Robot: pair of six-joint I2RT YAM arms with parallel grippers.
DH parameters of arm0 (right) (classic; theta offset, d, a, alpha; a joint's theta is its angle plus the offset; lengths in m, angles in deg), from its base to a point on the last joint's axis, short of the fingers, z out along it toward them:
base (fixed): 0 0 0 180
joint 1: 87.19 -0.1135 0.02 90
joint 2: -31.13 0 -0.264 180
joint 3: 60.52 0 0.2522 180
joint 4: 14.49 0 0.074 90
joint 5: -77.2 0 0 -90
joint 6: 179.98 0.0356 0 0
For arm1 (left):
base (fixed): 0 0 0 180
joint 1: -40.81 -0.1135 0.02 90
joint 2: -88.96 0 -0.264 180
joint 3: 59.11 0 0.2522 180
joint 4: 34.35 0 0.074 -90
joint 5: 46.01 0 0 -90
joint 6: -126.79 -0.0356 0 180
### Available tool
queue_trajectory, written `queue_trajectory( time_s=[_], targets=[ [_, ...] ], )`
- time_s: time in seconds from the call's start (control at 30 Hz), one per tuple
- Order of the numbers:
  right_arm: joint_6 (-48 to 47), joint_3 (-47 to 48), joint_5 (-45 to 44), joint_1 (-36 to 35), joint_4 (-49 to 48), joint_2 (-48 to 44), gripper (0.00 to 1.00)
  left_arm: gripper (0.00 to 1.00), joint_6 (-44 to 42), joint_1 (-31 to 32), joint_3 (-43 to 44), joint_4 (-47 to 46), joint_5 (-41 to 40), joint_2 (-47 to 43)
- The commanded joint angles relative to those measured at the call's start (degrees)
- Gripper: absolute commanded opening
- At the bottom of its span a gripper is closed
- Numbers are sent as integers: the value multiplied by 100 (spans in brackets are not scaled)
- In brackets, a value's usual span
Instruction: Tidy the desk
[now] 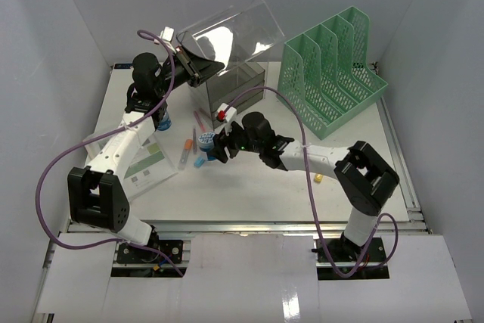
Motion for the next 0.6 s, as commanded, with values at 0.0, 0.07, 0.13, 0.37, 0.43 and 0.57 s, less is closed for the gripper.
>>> queue_trajectory(
  time_s=[0.0,0.07,0.13,0.37,0.43,0.57],
  targets=[
    [144,-183,-23,461,-541,-650,27,0,213,-15,159,233,-107,-345],
    [184,-181,4,661,-533,-772,27,0,263,-15,199,195,-112,-328],
    [248,-130,26,840,-516,-851,26,0,319,-15,255,182,-134,-285],
    [257,214,-3,1371,-461,-965,26,0,485,-15,533,192,-143,-156],
    [243,352,-35,1485,-457,-937,26,0,517,-15,623,199,-140,-136],
    [125,903,-215,1642,-500,-722,26,0,576,-15,671,160,-135,-107]
  ],
)
